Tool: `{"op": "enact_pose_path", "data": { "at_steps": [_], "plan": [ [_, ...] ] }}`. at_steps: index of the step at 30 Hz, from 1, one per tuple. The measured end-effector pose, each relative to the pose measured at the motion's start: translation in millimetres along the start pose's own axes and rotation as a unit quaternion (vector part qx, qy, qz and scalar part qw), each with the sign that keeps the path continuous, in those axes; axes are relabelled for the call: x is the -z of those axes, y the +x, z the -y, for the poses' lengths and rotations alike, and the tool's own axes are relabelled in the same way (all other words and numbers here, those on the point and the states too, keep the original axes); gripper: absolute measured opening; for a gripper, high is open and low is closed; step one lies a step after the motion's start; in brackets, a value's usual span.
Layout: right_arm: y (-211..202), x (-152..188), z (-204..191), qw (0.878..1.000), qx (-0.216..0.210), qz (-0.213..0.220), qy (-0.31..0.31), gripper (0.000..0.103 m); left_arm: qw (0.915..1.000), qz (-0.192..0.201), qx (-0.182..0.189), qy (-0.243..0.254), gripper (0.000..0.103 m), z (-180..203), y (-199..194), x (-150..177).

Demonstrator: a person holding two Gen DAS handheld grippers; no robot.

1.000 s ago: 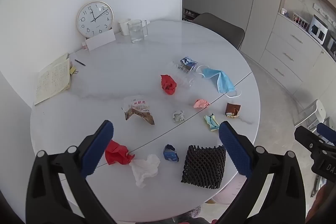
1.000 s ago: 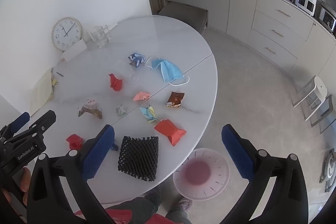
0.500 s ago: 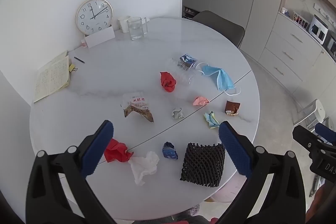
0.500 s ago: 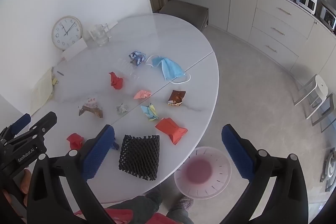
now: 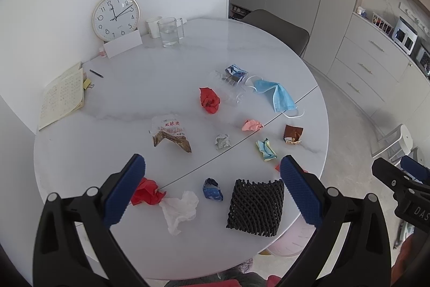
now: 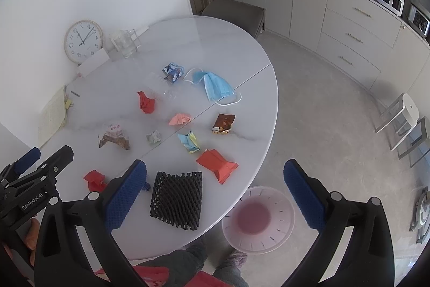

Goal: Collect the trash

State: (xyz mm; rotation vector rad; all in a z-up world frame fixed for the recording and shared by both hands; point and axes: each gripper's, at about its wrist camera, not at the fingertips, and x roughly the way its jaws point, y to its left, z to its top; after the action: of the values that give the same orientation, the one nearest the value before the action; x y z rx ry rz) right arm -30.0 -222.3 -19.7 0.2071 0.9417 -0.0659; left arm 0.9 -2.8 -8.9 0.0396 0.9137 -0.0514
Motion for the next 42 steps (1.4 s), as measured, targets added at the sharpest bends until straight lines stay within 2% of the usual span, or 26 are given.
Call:
{"op": "enact_pose_path", "data": {
  "at_steps": [42],
  "plan": [
    [5.6,1.2,-4.3,1.0,0.002,-0.013,-0.006,0.101,0.9999,-0.011,0.002,-0.001,0.096,-5.4,4.8,-1.0]
  ]
}}
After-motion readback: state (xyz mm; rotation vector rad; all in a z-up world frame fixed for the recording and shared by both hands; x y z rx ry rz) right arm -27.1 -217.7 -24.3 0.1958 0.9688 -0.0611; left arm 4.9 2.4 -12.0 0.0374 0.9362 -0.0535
